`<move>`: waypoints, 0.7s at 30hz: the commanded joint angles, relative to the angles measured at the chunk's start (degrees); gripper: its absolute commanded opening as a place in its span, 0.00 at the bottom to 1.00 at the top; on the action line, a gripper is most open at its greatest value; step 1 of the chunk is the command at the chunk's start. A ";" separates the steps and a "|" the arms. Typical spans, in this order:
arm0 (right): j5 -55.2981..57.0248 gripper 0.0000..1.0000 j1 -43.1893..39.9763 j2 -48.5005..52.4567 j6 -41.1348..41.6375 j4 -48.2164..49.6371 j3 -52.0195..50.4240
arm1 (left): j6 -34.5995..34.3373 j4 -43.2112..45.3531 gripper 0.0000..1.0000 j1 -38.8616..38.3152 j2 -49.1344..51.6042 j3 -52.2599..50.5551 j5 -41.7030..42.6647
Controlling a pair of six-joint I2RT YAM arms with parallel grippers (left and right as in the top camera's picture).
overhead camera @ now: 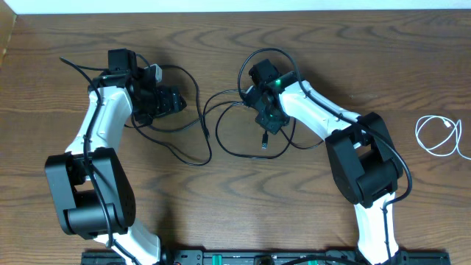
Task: Untangle cables
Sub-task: 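Grasp a black cable near the center with the right gripper, then lift the black cable with the right gripper toward the upper right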
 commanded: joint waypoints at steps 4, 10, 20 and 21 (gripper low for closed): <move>-0.09 0.01 0.13 -2.67 0.98 -1.25 -0.02 | 0.48 0.07 0.83 -0.07 0.20 0.07 -0.57; -1.05 0.01 -0.11 -15.41 0.98 -0.15 0.09 | 0.48 0.07 0.84 -0.07 0.20 0.07 -0.57; 0.11 0.01 -0.68 -31.10 -0.35 0.00 0.09 | 0.48 0.07 0.84 -0.07 0.20 0.07 -0.57; 1.11 0.01 -0.92 -32.48 -0.35 0.04 0.09 | 0.50 0.04 0.83 -0.07 0.20 0.07 -0.57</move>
